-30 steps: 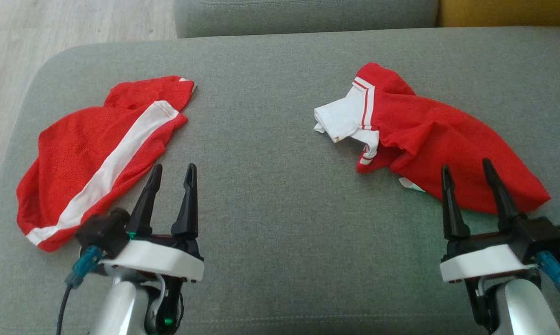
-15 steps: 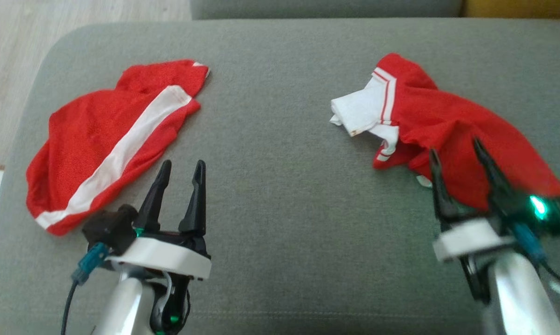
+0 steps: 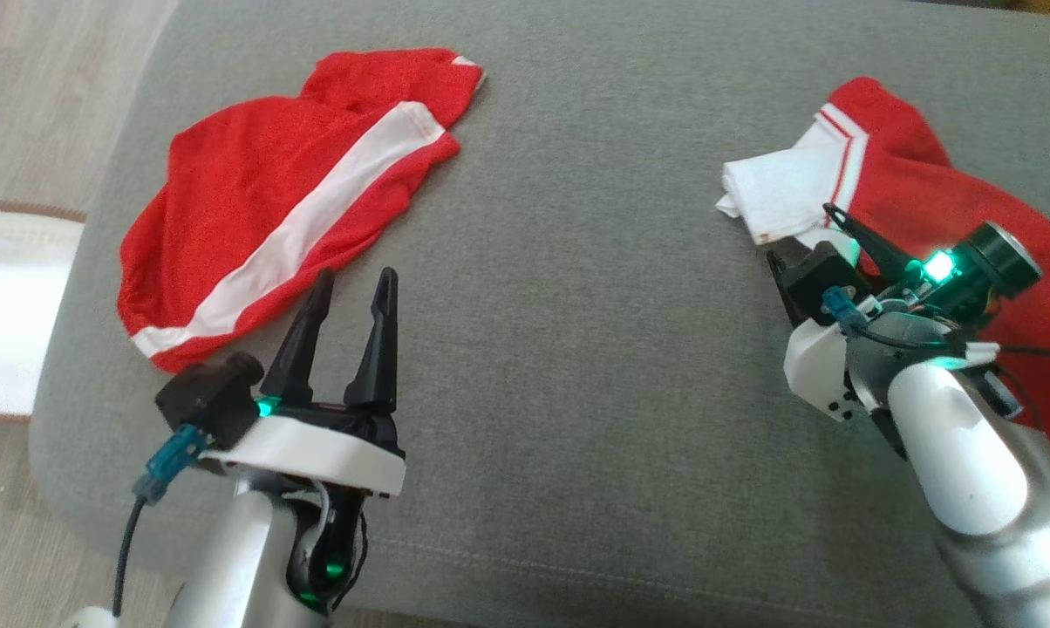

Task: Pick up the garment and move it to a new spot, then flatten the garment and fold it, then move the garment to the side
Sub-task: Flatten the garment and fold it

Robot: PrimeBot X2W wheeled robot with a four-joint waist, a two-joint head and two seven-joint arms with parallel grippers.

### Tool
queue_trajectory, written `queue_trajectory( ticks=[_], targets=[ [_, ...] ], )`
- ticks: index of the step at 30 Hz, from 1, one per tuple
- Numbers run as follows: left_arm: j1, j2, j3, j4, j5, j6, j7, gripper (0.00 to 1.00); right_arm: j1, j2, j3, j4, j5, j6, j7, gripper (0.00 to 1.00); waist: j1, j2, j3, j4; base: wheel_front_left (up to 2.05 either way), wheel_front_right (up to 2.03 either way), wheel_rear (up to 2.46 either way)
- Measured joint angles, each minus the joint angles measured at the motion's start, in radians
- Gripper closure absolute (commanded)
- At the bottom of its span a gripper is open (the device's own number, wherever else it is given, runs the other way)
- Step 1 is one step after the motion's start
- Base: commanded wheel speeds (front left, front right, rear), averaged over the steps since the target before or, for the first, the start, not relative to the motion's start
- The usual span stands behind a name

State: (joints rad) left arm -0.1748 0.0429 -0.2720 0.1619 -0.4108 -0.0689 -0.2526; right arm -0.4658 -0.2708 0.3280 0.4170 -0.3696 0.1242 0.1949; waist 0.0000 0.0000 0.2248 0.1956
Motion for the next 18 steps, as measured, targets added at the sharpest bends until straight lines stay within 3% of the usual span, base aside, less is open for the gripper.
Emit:
queue_trajectory(
  ticks=[6,18],
  targets=[
    [-0.006,0.000,0.000,0.002,-0.002,0.000,0.000,0.00,-0.085,-0.062,0.109,0.070,-0.004,0.000,0.020,0.00,0.0001,0.0000,0.019,0.027,0.00,0.00,0.00],
    [-0.040,0.000,-0.003,0.001,-0.016,0.000,0.000,0.00,-0.177,-0.087,0.181,0.156,-0.028,0.000,0.064,0.00,0.0001,0.0000,0.063,0.048,0.00,0.00,0.00]
  ],
)
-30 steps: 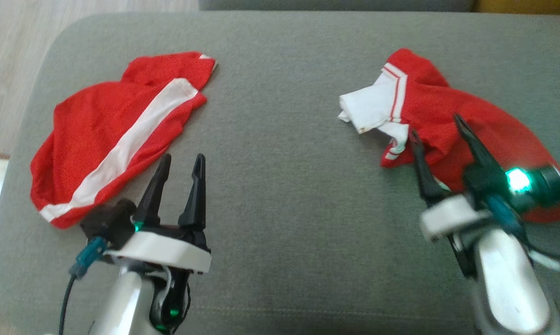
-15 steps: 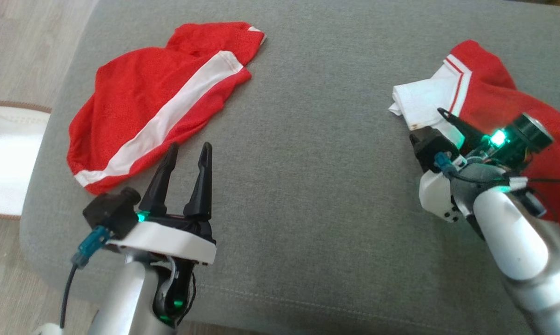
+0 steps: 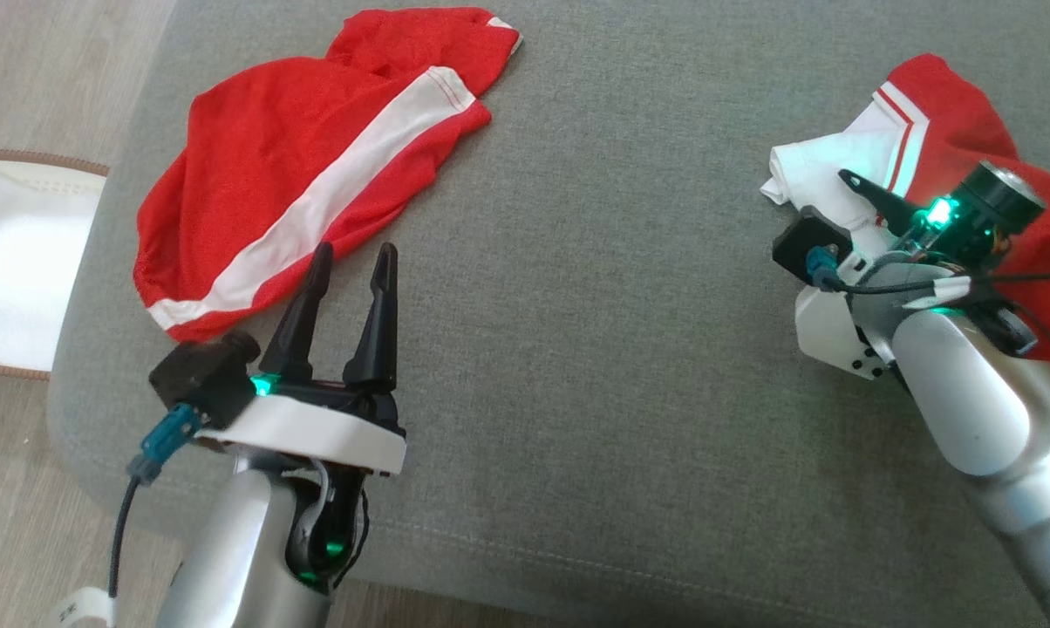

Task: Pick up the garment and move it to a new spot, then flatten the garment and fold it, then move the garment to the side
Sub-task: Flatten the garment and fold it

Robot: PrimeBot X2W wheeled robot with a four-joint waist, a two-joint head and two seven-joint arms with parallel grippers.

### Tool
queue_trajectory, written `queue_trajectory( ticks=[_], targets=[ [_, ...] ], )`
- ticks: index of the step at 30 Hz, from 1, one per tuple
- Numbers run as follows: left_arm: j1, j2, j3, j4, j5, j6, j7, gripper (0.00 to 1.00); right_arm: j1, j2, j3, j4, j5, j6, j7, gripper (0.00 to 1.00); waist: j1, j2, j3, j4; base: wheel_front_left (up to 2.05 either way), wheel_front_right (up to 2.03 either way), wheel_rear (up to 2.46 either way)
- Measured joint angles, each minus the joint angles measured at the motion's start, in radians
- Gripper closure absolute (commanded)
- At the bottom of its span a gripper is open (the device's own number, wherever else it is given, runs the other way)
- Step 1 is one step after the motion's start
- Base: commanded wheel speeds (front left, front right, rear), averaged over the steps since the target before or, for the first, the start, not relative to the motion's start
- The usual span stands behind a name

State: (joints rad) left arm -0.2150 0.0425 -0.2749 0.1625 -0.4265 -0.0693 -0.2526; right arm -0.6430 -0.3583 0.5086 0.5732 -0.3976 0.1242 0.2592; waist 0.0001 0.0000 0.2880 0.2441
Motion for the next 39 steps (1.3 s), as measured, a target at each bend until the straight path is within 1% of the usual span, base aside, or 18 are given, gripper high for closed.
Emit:
queue_trajectory(
  ticks=[4,7,11,16,21,24,25,26,29,32,36,39],
  targets=[
    [0.000,0.000,0.000,0.003,0.000,-0.001,0.000,0.00,-0.003,0.000,0.026,-0.020,0.002,0.000,0.011,0.00,0.0000,0.0000,0.000,-0.001,0.00,0.00,0.00],
    [0.000,0.000,0.000,0.005,0.000,-0.001,0.000,0.00,-0.002,-0.005,0.063,-0.044,0.013,0.000,0.043,0.00,-0.0001,0.0000,-0.009,-0.007,0.00,0.00,0.00],
    [0.000,0.000,-0.001,0.006,0.000,-0.001,0.000,0.00,0.000,-0.038,0.107,-0.069,0.047,0.000,0.093,0.00,-0.0001,0.0000,-0.020,-0.014,0.00,0.00,0.00],
    [0.000,0.000,-0.006,0.005,0.000,-0.001,0.000,0.00,0.000,-0.062,0.121,-0.110,0.081,0.000,0.131,0.00,-0.0001,0.0000,-0.019,-0.017,0.00,0.00,0.00],
    [0.000,0.000,-0.007,0.004,0.000,-0.001,0.000,0.00,-0.001,-0.072,0.121,-0.113,0.090,0.000,0.156,0.00,-0.0001,0.0000,-0.003,-0.013,0.00,0.00,0.00],
    [-0.002,0.000,-0.006,0.004,0.000,-0.001,0.000,0.00,-0.002,-0.072,0.102,-0.112,0.090,0.000,0.159,0.00,-0.0001,0.0000,0.012,-0.009,0.00,0.00,0.00],
    [-0.003,0.000,-0.006,0.004,0.000,-0.001,0.000,0.00,-0.004,-0.071,0.089,-0.112,0.092,0.000,0.159,0.17,-0.0001,0.0000,0.017,-0.007,0.00,0.00,0.00],
    [-0.005,0.000,-0.006,0.004,0.000,-0.002,0.000,0.00,-0.004,-0.070,0.076,-0.110,0.096,0.000,0.159,1.00,-0.0001,0.0000,0.021,-0.006,0.00,0.00,0.00],
    [-0.016,0.000,-0.004,0.004,0.000,-0.002,0.000,0.00,-0.004,-0.062,0.032,-0.097,0.110,0.000,0.150,1.00,-0.0001,0.0000,0.027,-0.002,0.00,0.00,0.00],
    [-0.021,0.000,-0.002,0.006,0.001,-0.002,0.000,0.00,-0.002,-0.036,-0.044,-0.099,0.122,0.000,0.103,1.00,0.0000,0.0000,0.026,-0.004,0.00,0.00,0.00],
    [-0.020,0.000,0.003,0.012,0.003,-0.002,0.000,0.00,0.020,0.046,-0.146,-0.145,0.147,0.000,-0.005,1.00,-0.0001,0.0000,0.007,-0.013,0.00,0.00,0.00],
    [-0.017,0.000,0.016,0.012,0.015,-0.002,0.000,0.00,0.070,0.127,-0.201,-0.197,0.174,0.000,-0.094,1.00,-0.0002,0.0000,-0.012,-0.029,0.00,0.00,0.00]
  ],
)
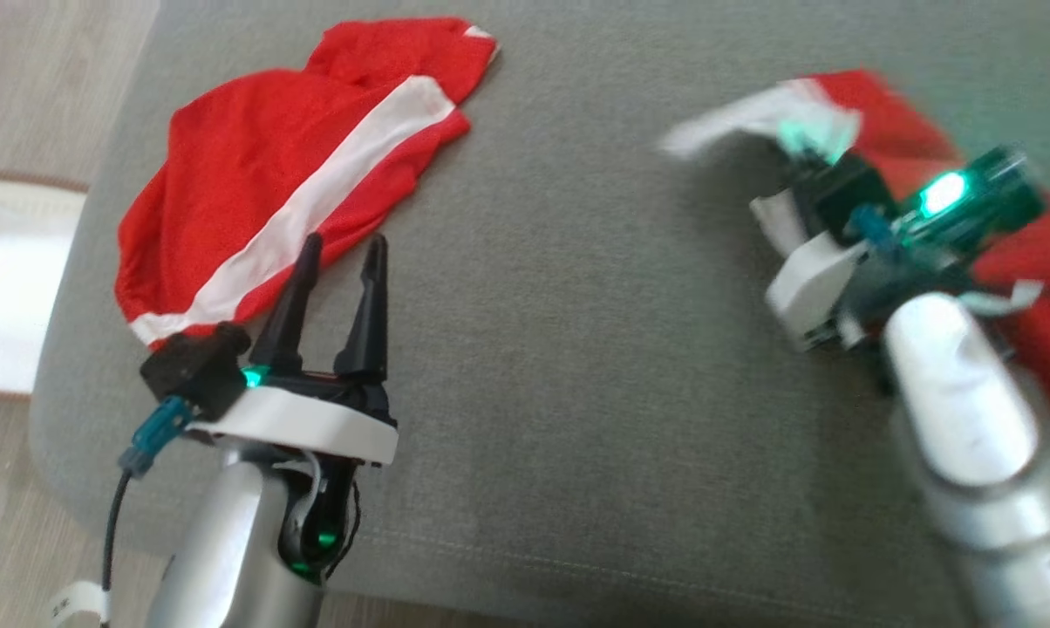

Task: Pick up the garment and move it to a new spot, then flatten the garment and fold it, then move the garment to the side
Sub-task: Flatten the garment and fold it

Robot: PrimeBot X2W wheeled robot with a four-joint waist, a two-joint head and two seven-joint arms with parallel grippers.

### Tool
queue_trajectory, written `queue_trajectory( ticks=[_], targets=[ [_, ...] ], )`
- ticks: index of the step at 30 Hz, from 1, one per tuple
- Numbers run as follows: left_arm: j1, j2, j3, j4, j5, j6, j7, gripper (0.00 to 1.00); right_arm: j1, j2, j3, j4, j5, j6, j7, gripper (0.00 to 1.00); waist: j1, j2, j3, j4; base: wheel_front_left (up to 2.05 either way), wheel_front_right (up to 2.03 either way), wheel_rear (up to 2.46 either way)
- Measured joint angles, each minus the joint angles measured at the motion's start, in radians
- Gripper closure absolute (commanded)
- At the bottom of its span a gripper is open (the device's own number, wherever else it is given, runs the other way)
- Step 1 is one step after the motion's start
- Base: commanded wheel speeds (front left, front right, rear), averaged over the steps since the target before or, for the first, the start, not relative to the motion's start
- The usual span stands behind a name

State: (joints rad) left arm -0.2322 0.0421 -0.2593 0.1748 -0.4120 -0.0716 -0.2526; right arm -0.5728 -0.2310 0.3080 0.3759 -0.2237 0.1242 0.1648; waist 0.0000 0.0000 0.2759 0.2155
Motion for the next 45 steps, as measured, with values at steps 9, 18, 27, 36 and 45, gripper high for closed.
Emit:
queue_trajectory(
  ticks=[9,18,27,36,45],
  targets=[
    [0.050,0.000,0.026,0.004,0.041,0.000,0.000,0.00,0.152,0.152,0.081,-0.119,0.167,0.000,-0.183,1.00,0.0000,0.0000,-0.070,-0.082,0.00,0.00,0.00],
    [0.076,0.000,0.043,0.003,0.050,0.001,0.000,0.00,0.168,0.155,0.272,-0.295,0.413,0.000,-0.227,1.00,0.0000,0.0000,-0.138,-0.125,0.00,0.00,0.00],
    [0.107,0.001,0.038,-0.010,0.047,0.003,0.000,0.00,0.144,0.022,0.259,-0.494,0.567,0.000,-0.131,1.00,0.0000,0.0000,-0.156,-0.104,0.00,0.00,0.00],
    [0.055,0.001,-0.018,-0.013,0.012,0.000,0.000,0.00,-0.225,-0.197,0.291,-0.251,0.622,0.000,-0.055,1.00,0.0000,0.0000,-0.070,-0.019,0.00,0.00,0.00],
    [-0.007,0.000,-0.054,-0.010,-0.015,-0.008,0.000,0.00,-0.557,-0.253,0.543,0.284,0.583,0.000,-0.054,0.00,0.0002,0.0000,0.030,0.081,0.00,0.00,0.00]
  ],
)
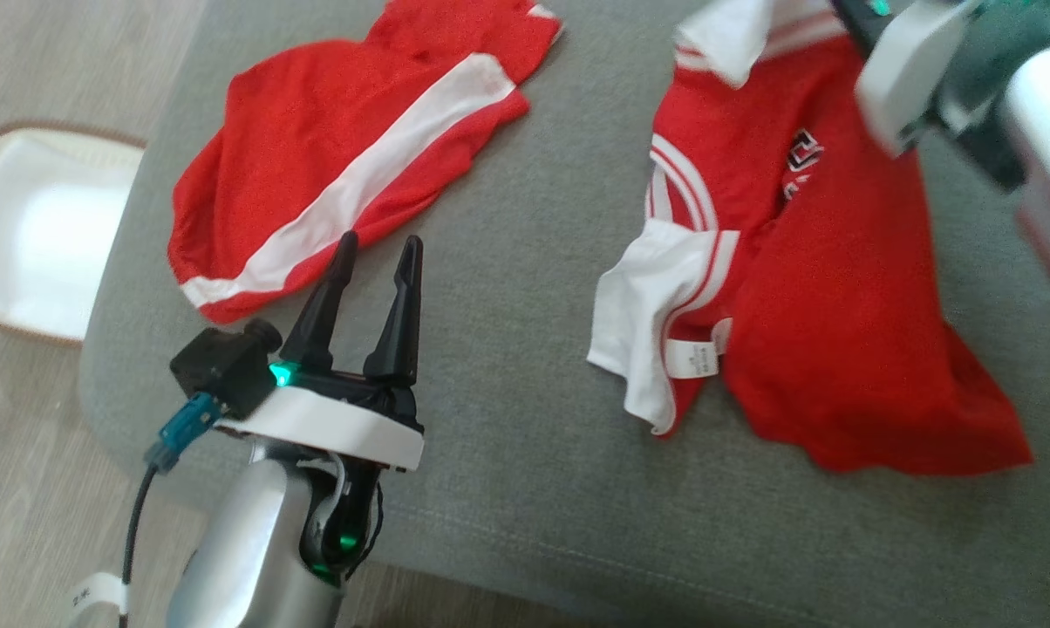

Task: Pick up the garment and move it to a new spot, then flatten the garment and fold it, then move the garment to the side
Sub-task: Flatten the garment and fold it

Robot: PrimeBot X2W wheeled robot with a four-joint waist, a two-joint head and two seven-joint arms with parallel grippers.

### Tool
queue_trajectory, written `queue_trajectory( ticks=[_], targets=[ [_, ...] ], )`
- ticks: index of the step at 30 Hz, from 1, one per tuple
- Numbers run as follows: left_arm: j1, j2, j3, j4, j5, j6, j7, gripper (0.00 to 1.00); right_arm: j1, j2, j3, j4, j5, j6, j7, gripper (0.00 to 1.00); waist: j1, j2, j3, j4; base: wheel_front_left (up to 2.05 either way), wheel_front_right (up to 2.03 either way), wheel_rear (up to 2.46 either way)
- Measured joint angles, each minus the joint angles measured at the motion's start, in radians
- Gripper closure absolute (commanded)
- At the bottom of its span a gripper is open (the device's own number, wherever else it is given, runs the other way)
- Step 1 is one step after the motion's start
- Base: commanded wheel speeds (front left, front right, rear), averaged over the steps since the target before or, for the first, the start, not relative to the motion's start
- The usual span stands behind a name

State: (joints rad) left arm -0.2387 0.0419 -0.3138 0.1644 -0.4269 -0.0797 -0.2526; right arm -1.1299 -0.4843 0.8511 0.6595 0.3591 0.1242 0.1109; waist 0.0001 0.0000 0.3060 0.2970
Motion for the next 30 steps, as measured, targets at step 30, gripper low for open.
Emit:
queue_trajectory(
  ticks=[30],
  targets=[
    [0.068,0.000,0.096,-0.030,0.048,0.011,0.000,0.00,0.291,0.212,-0.397,0.108,-0.045,0.000,-0.362,0.00,-0.0002,0.0000,-0.161,-0.187,0.00,0.00,0.00]
  ],
)
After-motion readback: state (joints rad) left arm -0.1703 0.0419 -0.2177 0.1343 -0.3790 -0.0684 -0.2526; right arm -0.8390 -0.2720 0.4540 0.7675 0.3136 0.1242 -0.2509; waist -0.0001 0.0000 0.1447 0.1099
